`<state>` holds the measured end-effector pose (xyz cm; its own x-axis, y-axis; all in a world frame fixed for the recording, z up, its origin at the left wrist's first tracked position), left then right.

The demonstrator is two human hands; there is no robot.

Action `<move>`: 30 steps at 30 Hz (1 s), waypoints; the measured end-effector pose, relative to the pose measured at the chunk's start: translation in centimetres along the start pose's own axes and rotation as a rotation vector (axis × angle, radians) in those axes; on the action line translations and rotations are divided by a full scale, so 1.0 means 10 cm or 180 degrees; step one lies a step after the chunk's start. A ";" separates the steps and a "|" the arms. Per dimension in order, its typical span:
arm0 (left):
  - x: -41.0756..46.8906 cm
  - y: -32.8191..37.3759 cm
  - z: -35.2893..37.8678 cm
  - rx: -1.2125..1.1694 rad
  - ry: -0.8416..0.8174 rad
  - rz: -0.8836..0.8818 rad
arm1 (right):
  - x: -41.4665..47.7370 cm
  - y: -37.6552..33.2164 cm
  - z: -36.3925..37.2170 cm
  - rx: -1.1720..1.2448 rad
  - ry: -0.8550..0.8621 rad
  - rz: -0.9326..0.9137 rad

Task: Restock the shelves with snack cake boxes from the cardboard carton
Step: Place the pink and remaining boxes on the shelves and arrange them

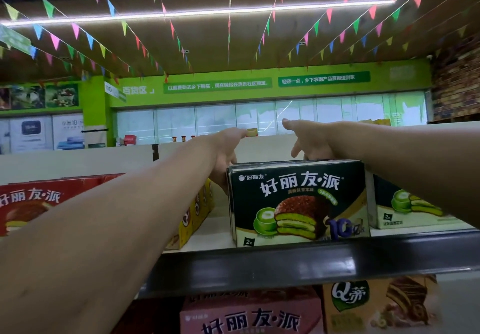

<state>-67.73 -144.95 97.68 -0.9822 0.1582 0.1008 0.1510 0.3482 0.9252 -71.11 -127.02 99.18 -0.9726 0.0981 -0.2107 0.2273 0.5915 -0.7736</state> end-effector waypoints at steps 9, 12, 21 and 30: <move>0.05 0.02 -0.07 0.0084 0.0187 -0.0049 | 0.02 -0.05 0.08 0.0233 -0.0180 0.0026; 0.18 -0.01 -0.13 0.0125 0.0228 -0.0062 | 0.02 -0.07 0.11 0.0302 -0.0272 0.0014; 0.24 -0.05 -0.16 0.0497 0.0089 -0.0173 | 0.06 -0.06 0.14 0.0023 -0.0321 0.0118; 0.03 0.15 -0.27 0.0436 0.0036 -0.0009 | -0.30 -0.09 0.16 -0.0038 -0.0197 0.0092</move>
<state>-68.05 -146.85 100.12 -0.9838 0.1468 0.1030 0.1611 0.4718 0.8668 -68.32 -129.15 99.58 -0.9607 0.0660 -0.2698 0.2544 0.5986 -0.7595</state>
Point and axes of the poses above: each hand's wrist, its own x-axis towards the middle knuckle, its own z-axis out of the palm, y = z × x, the point moved 5 cm from there along x, towards the middle knuckle, and after that the axes turned 13 degrees about z, right-handed, at the moved point
